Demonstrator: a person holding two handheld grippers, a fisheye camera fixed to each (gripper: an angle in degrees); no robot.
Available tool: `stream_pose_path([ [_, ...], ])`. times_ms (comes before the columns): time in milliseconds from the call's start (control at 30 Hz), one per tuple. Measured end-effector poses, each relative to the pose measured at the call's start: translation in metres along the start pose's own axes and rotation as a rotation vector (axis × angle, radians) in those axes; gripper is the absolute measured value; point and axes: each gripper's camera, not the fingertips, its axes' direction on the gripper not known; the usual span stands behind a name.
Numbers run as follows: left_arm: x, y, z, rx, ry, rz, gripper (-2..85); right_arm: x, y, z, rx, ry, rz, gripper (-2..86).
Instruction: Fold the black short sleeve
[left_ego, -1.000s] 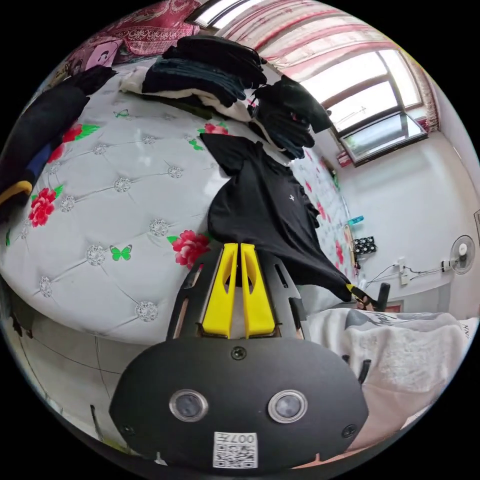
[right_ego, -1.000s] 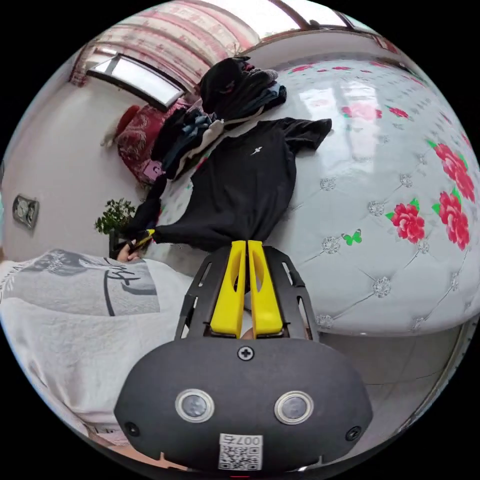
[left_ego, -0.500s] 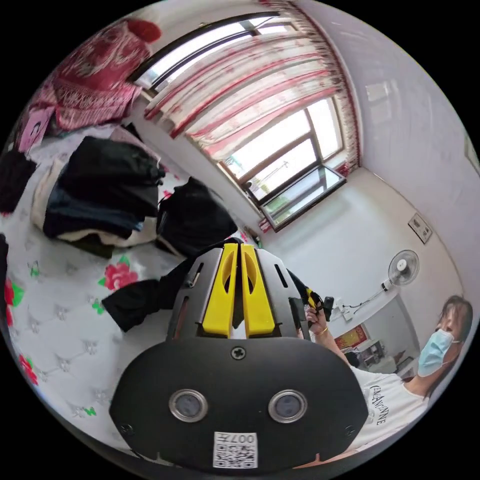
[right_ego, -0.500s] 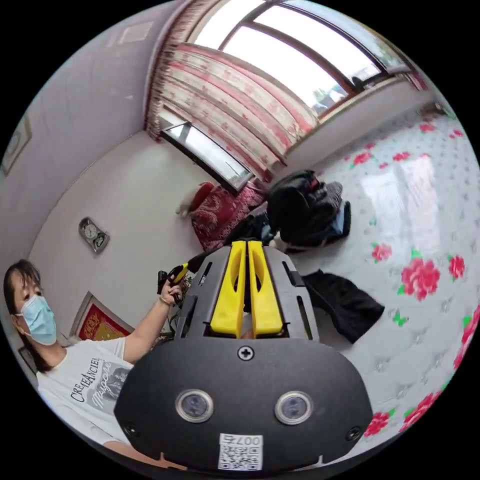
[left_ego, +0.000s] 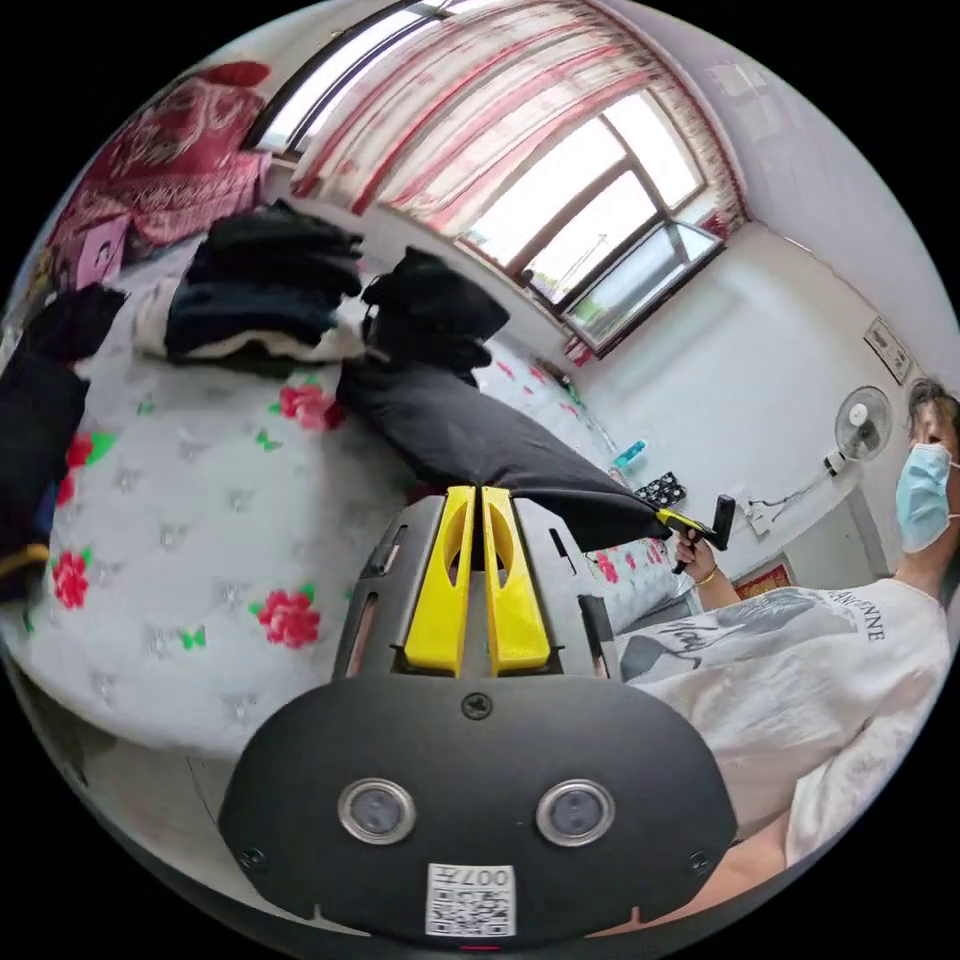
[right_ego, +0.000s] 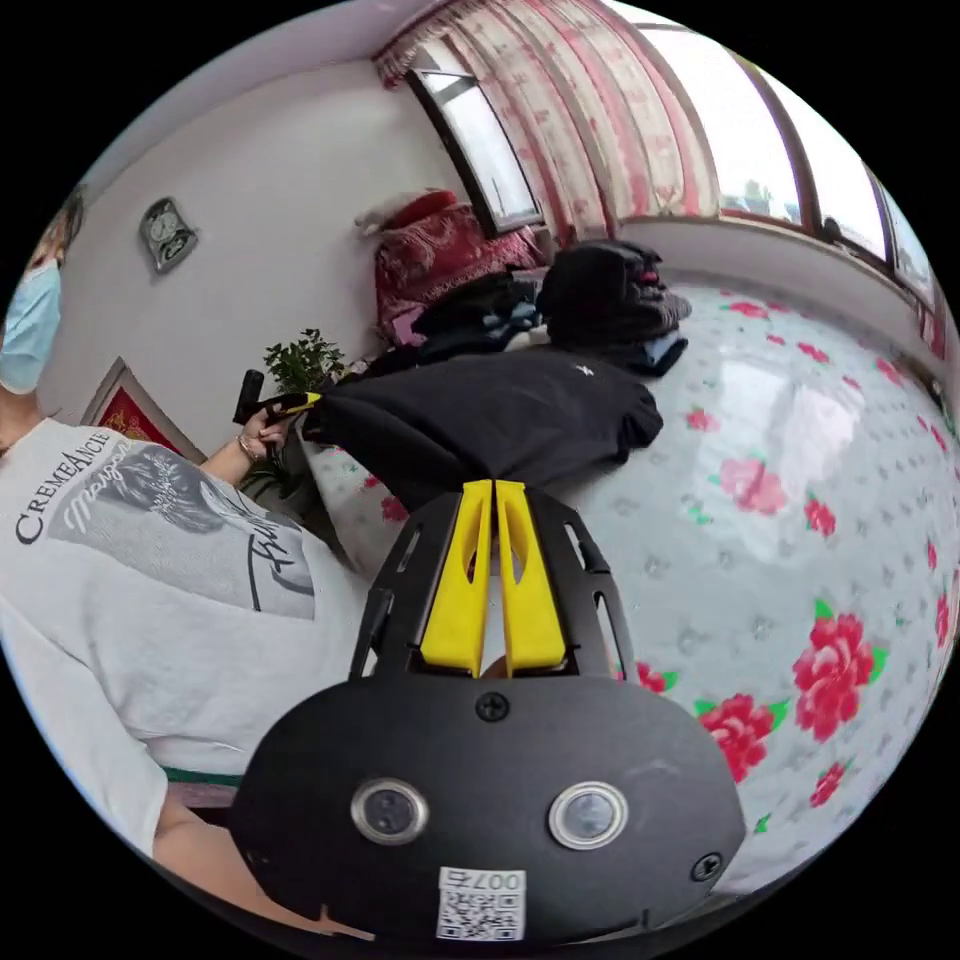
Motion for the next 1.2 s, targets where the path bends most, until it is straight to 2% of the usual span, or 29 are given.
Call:
stream_pose_path([
  [67,-0.045,0.061,0.025,-0.035,0.021,-0.231,-0.9,0.02,0.037,0.033,-0.042,-0.034,0.131,-0.2],
  [200,-0.069,0.12,0.03,-0.014,0.079,-0.423,-0.9,0.052,0.107,0.076,-0.077,-0.185,0.393,-0.2],
  [433,-0.057,0.114,0.024,-0.02,0.09,-0.406,-0.9,0.07,0.115,0.076,-0.069,-0.302,0.482,-0.1],
  [600,-0.064,0.06,0.044,0.02,0.097,-0.413,-0.1,0.105,0.047,0.08,0.001,-0.325,0.469,-0.1],
  [733,-0.075,0.003,0.069,0.089,-0.006,-0.445,4.1,0.13,-0.016,0.098,0.07,-0.191,0.506,0.6],
  [800,-0.081,-0.011,0.079,0.082,-0.053,-0.479,6.6,0.149,-0.041,0.118,0.031,-0.101,0.534,1.2],
  [900,-0.079,-0.015,0.088,0.037,-0.135,-0.456,8.0,0.152,-0.043,0.143,-0.075,-0.008,0.52,1.4],
  [1200,-0.048,0.053,0.127,-0.248,-0.33,-0.287,8.0,0.087,0.017,0.199,-0.237,0.028,0.369,1.3],
])
